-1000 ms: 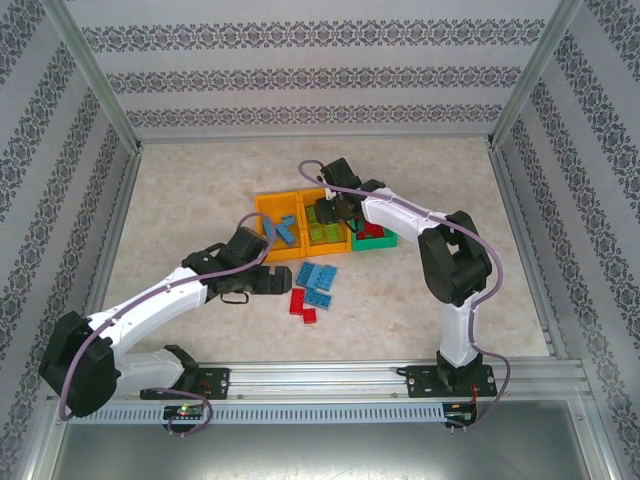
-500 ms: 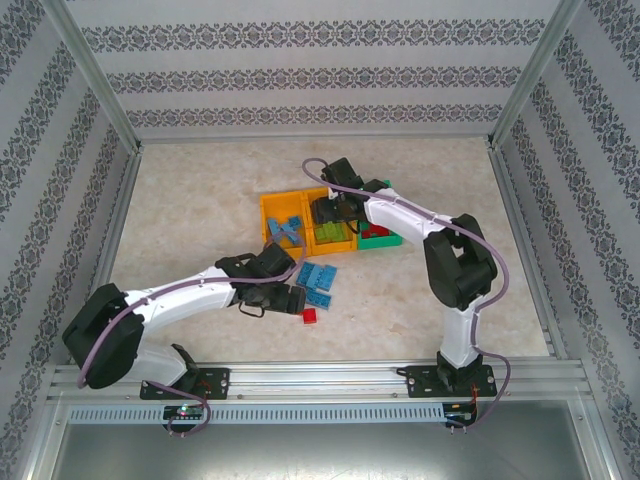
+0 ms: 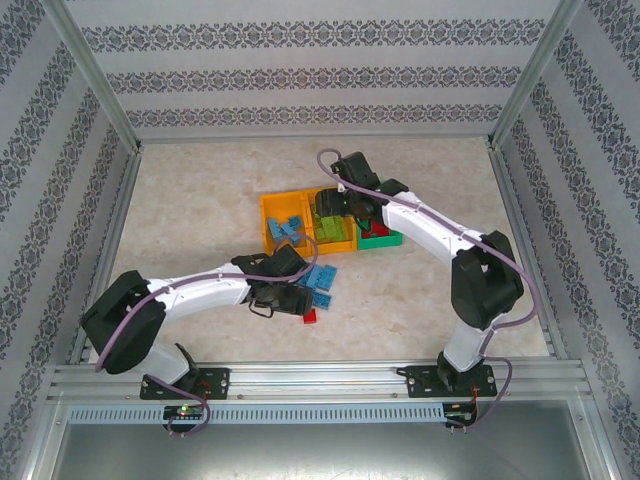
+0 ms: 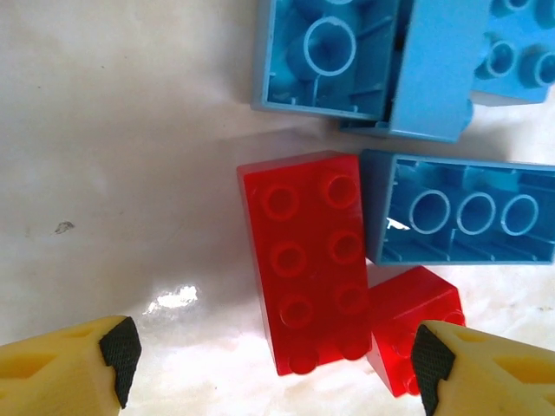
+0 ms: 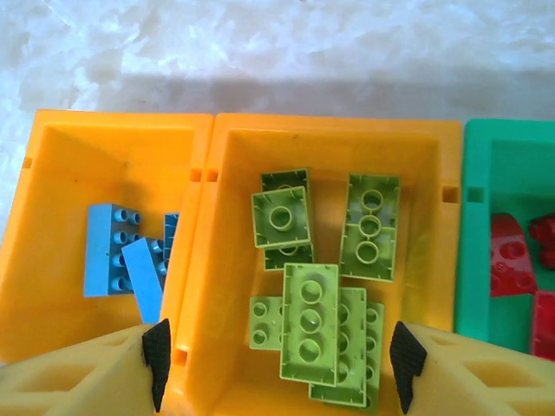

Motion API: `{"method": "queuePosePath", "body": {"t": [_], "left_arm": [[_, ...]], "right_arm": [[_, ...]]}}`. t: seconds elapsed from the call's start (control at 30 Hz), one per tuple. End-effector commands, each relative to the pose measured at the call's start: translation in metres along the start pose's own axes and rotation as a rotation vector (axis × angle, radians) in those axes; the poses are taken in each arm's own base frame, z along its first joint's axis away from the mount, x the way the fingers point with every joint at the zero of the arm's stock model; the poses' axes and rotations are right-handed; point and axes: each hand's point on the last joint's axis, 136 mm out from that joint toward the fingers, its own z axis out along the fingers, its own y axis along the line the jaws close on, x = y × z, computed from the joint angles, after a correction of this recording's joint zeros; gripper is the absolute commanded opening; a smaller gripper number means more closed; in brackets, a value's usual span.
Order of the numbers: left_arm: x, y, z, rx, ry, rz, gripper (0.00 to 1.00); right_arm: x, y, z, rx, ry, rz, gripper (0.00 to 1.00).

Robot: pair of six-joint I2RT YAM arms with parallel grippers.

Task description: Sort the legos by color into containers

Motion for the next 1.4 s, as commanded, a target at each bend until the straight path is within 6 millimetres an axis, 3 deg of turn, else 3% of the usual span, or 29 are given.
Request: {"method": "queuePosePath", "body": {"t": [0.0, 0.23, 0.5, 0.83, 1.1, 1.23, 1.37], "left_arm": [[-0.009, -0.008, 0.002, 0.003, -0.033, -0.011, 0.77], [-0.012, -0.005, 0.008, -0.022, -0.036, -0.035, 0.75], [-0.002, 0.017, 0.005, -0.105, -0.028, -0.058, 0.67], [-0.015, -0.001, 0.007, -0.062, -0.027, 0.021, 0.75], [-0.008, 0.005, 0.020, -0.095, 0.025, 0.025, 0.57], [-0.004, 0.008, 0.026, -0.110, 0.045, 0.026, 0.53], [-0.002, 0.008, 0.028, -0.115, 0.063, 0.024, 0.36]], "right_arm": [[0.004, -0.024, -0.013, 0.054, -0.017, 0.039, 0.71], [0.026, -0.050, -0.030, 0.097, -0.014, 0.061, 0.71], [0.039, -0.065, -0.043, 0.133, -0.016, 0.062, 0.72], [0.048, -0.081, -0.053, 0.167, -0.024, 0.079, 0.72], [0.053, -0.104, -0.073, 0.196, -0.060, 0.130, 0.73], [0.054, -0.114, -0.083, 0.210, -0.077, 0.144, 0.74], [0.057, -0.120, -0.090, 0.209, -0.090, 0.158, 0.74]]}}
